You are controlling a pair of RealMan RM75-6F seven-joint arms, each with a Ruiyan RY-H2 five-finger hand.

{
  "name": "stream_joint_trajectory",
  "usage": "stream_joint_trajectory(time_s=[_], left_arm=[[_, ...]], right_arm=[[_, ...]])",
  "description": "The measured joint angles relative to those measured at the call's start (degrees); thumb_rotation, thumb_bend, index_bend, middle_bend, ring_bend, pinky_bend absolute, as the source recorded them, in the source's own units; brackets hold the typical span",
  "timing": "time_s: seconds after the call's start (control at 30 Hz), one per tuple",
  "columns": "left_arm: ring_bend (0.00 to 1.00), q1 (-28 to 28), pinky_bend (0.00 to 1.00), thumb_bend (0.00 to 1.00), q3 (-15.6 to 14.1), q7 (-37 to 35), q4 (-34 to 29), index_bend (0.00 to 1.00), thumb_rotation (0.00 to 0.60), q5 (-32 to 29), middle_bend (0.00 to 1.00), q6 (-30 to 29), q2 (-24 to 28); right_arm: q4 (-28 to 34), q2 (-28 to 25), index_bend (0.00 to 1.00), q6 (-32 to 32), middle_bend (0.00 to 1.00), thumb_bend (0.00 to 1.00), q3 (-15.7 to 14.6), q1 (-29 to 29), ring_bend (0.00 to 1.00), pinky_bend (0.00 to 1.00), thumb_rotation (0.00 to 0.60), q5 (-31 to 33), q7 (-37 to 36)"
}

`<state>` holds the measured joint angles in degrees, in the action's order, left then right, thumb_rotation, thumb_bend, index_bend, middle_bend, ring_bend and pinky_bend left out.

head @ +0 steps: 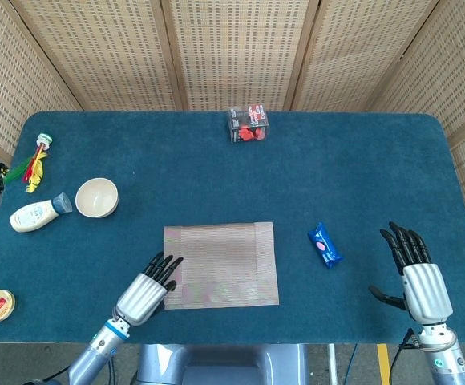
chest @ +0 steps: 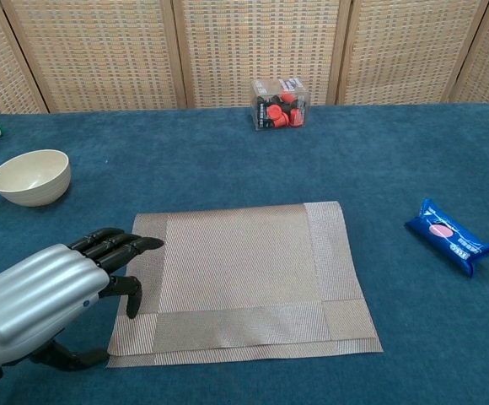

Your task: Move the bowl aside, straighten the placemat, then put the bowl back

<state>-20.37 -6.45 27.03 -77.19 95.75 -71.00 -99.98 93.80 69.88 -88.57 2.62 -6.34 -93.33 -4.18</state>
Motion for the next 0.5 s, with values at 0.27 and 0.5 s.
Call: stream_joint_trajectory(time_s=[0.27,0.5], left_arm=[[0.00,-0.05,0.00,0.26,0.13,0.71,0.54,0.46,0.600,-0.20,0.00,0.87,-1.20],[0.00,-0.12,0.00,0.31,0.14,1.10,0.83,0.45,0.600,0.24,0.00,0.79,-1.67]], right_arm=[[0.13,-0.18,0.00,-0.41,0.00,0.17,0.01,0.15,0.00,0.00,0.600,-0.23,-0.37],[0.17,-0.26,0.00,-0.48,0.00,0.17,0.00,0.18,0.00,0.00,0.600,-0.32,-0.59]])
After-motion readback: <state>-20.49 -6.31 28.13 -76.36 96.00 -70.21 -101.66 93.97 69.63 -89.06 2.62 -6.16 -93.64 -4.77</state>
